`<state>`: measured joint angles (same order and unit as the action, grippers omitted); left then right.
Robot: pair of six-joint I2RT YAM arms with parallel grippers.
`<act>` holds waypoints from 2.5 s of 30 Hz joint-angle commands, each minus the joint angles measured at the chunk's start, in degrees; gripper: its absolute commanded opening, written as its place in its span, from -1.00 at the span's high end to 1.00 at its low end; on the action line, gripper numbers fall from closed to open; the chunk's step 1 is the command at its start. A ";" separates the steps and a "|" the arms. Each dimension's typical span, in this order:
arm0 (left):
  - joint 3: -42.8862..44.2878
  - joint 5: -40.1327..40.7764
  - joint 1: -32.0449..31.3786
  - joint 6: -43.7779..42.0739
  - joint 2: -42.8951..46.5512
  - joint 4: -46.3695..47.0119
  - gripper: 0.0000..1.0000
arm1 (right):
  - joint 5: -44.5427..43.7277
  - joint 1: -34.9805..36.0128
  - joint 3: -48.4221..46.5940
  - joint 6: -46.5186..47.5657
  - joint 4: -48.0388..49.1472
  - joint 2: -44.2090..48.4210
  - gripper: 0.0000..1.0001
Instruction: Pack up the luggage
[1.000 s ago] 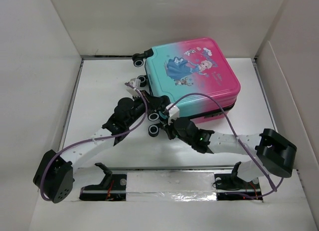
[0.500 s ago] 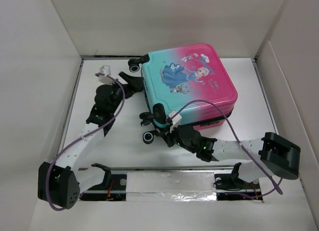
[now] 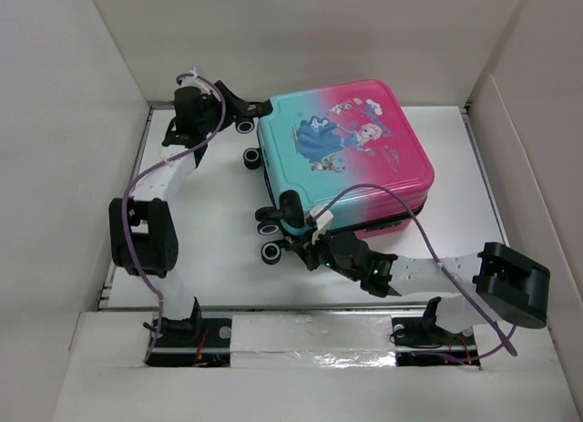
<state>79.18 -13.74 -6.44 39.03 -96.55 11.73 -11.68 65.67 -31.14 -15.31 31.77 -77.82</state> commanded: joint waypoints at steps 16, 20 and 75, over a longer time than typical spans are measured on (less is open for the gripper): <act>3.97 -19.65 3.45 -25.58 -6.45 3.30 -0.66 | 8.25 -0.35 5.10 -1.83 7.26 11.62 1.00; 4.41 -24.21 2.22 -27.77 -7.42 2.78 -0.64 | 9.39 -3.78 7.40 -1.39 0.94 21.55 1.00; -37.96 -12.63 -3.67 9.65 22.90 31.95 1.00 | 33.31 -49.77 11.07 -0.76 -7.96 34.64 0.68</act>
<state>38.41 -15.57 -6.79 41.19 -76.18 42.74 19.75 14.06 -24.99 -11.73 15.88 -49.56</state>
